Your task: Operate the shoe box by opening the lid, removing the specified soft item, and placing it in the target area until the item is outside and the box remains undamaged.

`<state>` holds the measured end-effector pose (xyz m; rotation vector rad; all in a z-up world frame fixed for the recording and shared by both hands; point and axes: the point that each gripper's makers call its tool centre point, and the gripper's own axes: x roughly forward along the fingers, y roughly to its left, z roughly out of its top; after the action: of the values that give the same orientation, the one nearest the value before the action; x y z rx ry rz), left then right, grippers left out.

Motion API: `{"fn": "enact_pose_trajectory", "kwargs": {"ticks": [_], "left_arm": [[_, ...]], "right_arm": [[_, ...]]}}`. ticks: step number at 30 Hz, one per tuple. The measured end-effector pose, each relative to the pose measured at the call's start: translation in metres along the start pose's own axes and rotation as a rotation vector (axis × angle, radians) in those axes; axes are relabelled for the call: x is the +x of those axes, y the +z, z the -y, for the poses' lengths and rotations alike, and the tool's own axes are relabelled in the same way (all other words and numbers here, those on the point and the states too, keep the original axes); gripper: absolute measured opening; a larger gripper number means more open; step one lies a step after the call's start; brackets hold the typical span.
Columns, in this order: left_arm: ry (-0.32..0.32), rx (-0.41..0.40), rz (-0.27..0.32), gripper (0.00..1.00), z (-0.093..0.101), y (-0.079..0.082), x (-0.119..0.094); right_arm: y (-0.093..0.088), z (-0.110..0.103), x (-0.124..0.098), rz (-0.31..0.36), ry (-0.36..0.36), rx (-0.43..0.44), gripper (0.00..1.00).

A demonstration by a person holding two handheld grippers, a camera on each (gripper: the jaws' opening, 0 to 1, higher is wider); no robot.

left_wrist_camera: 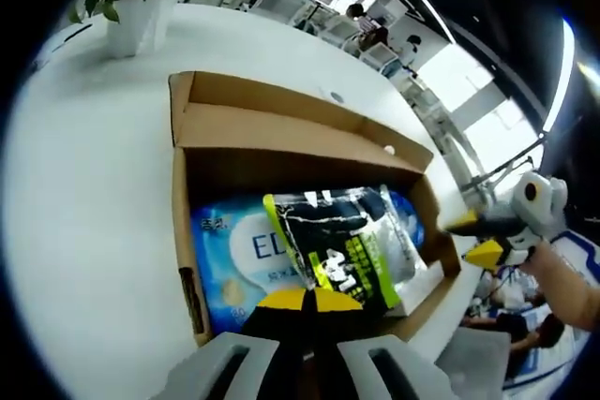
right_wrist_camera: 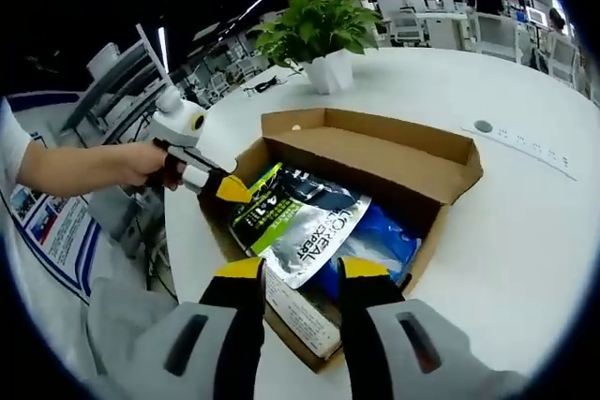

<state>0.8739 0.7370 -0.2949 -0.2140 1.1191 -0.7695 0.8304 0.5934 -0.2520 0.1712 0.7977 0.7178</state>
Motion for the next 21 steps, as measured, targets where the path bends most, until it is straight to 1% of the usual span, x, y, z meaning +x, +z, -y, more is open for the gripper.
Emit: {"fn": "enact_pose_trajectory", "kwargs": {"ticks": [3,6,12,21], "left_arm": [[0.0,0.004,-0.002,0.0,0.0,-0.001,0.0],[-0.003,0.002,-0.002,0.0,-0.002,0.0,0.001],[-0.003,0.01,-0.001,0.0,-0.001,0.002,0.001],[0.001,0.026,-0.005,0.0,-0.005,0.004,0.004]], "right_arm": [[0.001,0.005,0.007,0.002,0.008,0.028,0.27],[0.002,0.003,0.008,0.012,0.016,0.054,0.26],[0.003,0.009,0.015,0.018,0.02,0.098,0.25],[-0.006,0.011,0.028,-0.027,0.012,0.1,0.25]]}}
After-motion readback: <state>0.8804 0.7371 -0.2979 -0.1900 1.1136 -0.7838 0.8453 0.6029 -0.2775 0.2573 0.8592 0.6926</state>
